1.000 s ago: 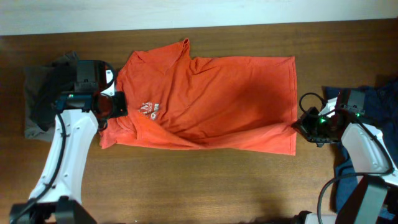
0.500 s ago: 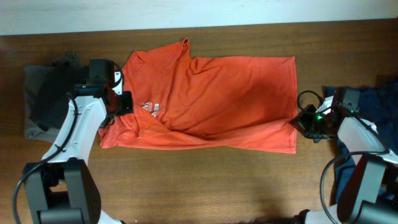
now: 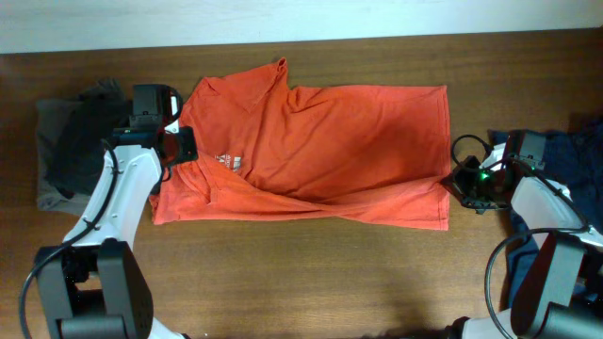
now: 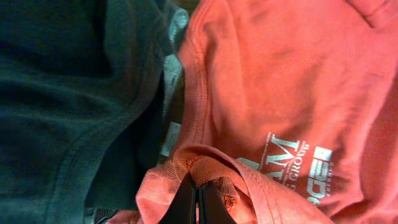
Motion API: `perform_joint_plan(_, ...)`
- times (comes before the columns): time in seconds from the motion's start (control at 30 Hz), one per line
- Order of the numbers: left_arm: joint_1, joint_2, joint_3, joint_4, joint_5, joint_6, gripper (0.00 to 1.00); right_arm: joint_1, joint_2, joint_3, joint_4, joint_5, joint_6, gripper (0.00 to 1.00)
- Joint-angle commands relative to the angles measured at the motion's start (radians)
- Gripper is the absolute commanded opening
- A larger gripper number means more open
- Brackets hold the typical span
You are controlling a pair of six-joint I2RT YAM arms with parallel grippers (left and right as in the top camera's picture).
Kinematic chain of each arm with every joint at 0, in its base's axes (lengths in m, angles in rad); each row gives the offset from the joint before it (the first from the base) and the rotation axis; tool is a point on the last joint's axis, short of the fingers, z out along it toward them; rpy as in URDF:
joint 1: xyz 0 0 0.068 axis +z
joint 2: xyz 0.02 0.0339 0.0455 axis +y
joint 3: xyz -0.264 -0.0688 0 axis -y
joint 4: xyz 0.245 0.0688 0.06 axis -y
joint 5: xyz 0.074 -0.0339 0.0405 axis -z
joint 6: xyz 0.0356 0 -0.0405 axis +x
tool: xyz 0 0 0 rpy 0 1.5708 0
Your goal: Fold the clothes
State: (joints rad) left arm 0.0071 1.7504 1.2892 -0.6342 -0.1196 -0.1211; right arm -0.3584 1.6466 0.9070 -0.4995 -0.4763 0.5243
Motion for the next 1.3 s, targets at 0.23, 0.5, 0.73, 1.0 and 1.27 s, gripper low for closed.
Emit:
perform_joint_plan(0.23, 0.005, 0.006, 0.019, 0.014, -0.088, -0.049, 0.0, -0.002, 0.005, 0.014, -0.048, 0.047, 0.016, 0.05)
perform_joint_plan(0.5, 0.005, 0.024, 0.019, 0.044, -0.087, -0.046, 0.0, -0.002, 0.005, 0.014, -0.045, 0.055, 0.016, 0.06)
perform_joint_plan(0.73, 0.005, 0.035, 0.019, 0.051, -0.087, -0.042, 0.12, -0.002, 0.005, 0.014, -0.035, 0.054, 0.015, 0.15)
perform_joint_plan(1.0, 0.006, 0.01, 0.019, 0.041, -0.079, -0.003, 0.61, -0.003, -0.014, 0.032, -0.017, -0.098, -0.201, 0.41)
perform_joint_plan(1.27, 0.001, -0.078, 0.023, -0.05, 0.333, 0.144, 0.62, 0.076, -0.077, 0.063, -0.109, -0.232, -0.363, 0.43)
